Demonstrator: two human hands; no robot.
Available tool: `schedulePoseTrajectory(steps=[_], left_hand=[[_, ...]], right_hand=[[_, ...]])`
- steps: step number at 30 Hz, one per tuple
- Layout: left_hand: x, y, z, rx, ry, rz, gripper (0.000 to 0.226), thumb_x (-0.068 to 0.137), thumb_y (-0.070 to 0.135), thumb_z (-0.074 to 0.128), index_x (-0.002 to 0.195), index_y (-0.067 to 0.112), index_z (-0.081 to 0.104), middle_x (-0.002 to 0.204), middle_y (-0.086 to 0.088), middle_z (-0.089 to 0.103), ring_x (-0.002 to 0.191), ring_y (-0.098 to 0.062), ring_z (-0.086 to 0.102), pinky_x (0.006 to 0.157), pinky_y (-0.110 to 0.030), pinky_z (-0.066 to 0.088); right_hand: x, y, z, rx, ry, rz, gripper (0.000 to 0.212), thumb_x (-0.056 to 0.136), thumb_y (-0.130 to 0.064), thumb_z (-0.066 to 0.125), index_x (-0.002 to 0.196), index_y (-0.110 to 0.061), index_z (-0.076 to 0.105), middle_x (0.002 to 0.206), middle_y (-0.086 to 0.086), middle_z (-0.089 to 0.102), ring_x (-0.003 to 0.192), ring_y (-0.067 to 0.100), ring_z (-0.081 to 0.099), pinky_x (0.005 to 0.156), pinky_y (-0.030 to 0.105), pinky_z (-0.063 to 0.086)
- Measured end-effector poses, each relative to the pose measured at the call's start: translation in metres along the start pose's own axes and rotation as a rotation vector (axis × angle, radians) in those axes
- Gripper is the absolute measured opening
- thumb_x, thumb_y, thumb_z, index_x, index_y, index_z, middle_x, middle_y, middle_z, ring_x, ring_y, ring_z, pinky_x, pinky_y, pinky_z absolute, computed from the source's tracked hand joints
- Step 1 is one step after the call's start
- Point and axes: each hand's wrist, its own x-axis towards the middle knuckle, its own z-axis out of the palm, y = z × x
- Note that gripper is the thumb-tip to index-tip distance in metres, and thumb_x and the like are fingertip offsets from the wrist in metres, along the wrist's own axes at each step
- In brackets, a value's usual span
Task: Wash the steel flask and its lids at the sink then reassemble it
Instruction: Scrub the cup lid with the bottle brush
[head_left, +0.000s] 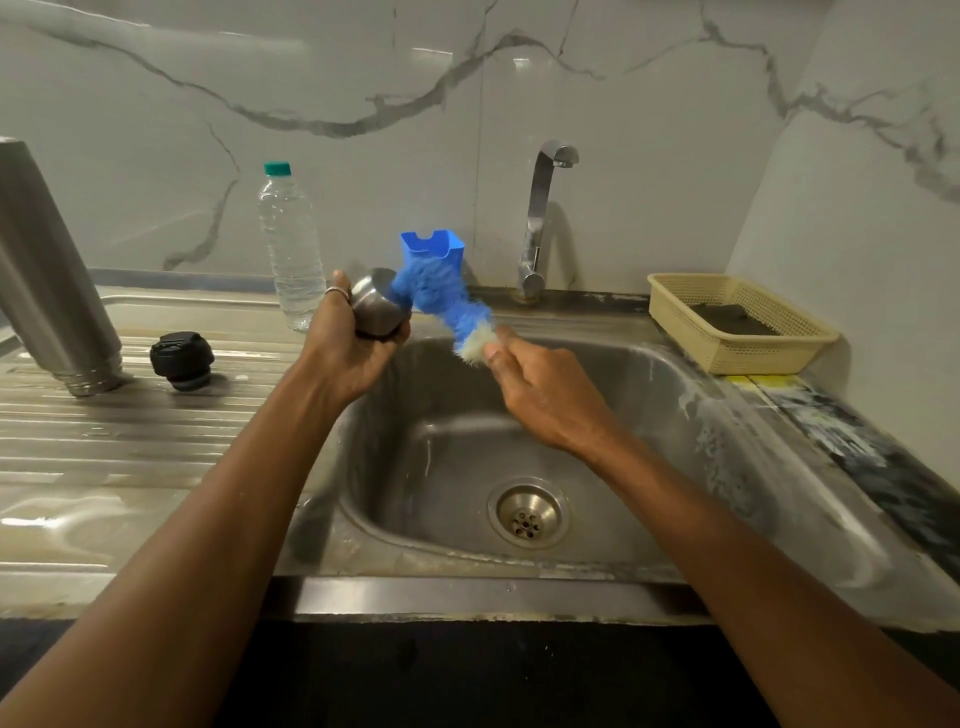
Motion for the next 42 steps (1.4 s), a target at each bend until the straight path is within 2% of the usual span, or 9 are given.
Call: schedulePoseTrajectory(steps=[4,7,9,15,22,28,31,35,42], left_hand=[[-0.005,-0.005,0.008,0.081,-0.003,0.006,0.026,0.101,0.027,0.043,0.114,0.011,0.058,0.111,-0.012,0.067,0.092,-0.022,0.064,0.078,-0.032,0.051],[-0.008,-0.007,0.015,0.13,-0.025,0.026,0.024,0.103,0.024,0.045,0.118,0.009,0.056,0.119,-0.016,0.063,0.105,-0.026,0.067,0.087,-0.035,0.055],[-0.008,-0.008,0.011,0.123,-0.04,0.034,0.024,0.104,0.025,0.052,0.121,0.008,0.056,0.127,-0.018,0.061,0.118,-0.029,0.065,0.096,-0.04,0.057],[-0.013,-0.009,0.009,0.102,-0.078,0.086,0.024,0.101,0.026,0.062,0.113,0.005,0.059,0.121,-0.021,0.063,0.119,-0.034,0.066,0.1,-0.048,0.055],[-0.014,-0.007,0.01,0.115,-0.078,0.098,0.031,0.099,0.03,0.063,0.116,0.004,0.059,0.124,-0.021,0.063,0.116,-0.033,0.067,0.091,-0.043,0.06],[-0.019,-0.01,0.016,0.149,-0.14,0.112,0.027,0.099,0.023,0.063,0.112,-0.001,0.061,0.116,-0.019,0.068,0.111,-0.032,0.07,0.095,-0.046,0.058],[-0.017,-0.006,0.018,0.078,-0.106,0.115,0.034,0.098,0.025,0.064,0.118,-0.001,0.059,0.124,-0.022,0.065,0.117,-0.034,0.067,0.095,-0.046,0.058],[-0.014,-0.007,0.016,-0.002,-0.023,0.142,0.041,0.097,0.027,0.066,0.125,-0.001,0.055,0.122,-0.021,0.065,0.114,-0.033,0.069,0.092,-0.044,0.059],[-0.017,-0.016,0.023,0.103,-0.023,0.154,0.029,0.098,0.027,0.065,0.113,0.003,0.06,0.113,-0.019,0.069,0.105,-0.032,0.072,0.092,-0.045,0.059]], right_hand=[[0.004,0.005,-0.009,-0.037,0.146,-0.014,0.051,0.104,-0.038,0.051,0.15,-0.018,0.046,0.118,0.008,0.072,0.103,0.025,0.068,0.086,0.036,0.053],[0.005,0.001,-0.009,-0.025,0.196,-0.082,0.059,0.1,-0.035,0.059,0.154,-0.023,0.04,0.132,0.003,0.068,0.112,0.021,0.066,0.094,0.037,0.054],[0.006,0.002,-0.007,-0.019,0.206,-0.094,0.061,0.098,-0.033,0.062,0.154,-0.026,0.04,0.13,0.0,0.068,0.11,0.019,0.067,0.094,0.038,0.055],[0.01,0.006,-0.004,-0.029,0.252,-0.087,0.06,0.097,-0.033,0.063,0.153,-0.022,0.043,0.126,0.003,0.07,0.109,0.021,0.066,0.094,0.038,0.054],[0.011,0.005,-0.005,-0.158,0.289,-0.162,0.062,0.099,-0.035,0.06,0.156,-0.024,0.038,0.107,0.01,0.068,0.094,0.024,0.063,0.079,0.035,0.053],[0.02,0.021,-0.004,-0.186,0.27,-0.084,0.06,0.097,-0.033,0.06,0.154,-0.022,0.042,0.111,0.011,0.071,0.099,0.03,0.066,0.08,0.037,0.052],[0.016,0.025,-0.001,-0.137,0.262,-0.051,0.06,0.096,-0.032,0.062,0.152,-0.018,0.045,0.111,0.01,0.074,0.097,0.028,0.068,0.082,0.039,0.056],[0.01,0.016,0.005,-0.142,0.272,-0.075,0.06,0.097,-0.032,0.062,0.153,-0.018,0.045,0.104,0.009,0.074,0.09,0.024,0.068,0.075,0.028,0.048],[0.018,0.002,0.012,-0.119,0.328,-0.065,0.058,0.099,-0.032,0.06,0.152,-0.017,0.045,0.11,0.012,0.073,0.099,0.031,0.067,0.081,0.038,0.053]])
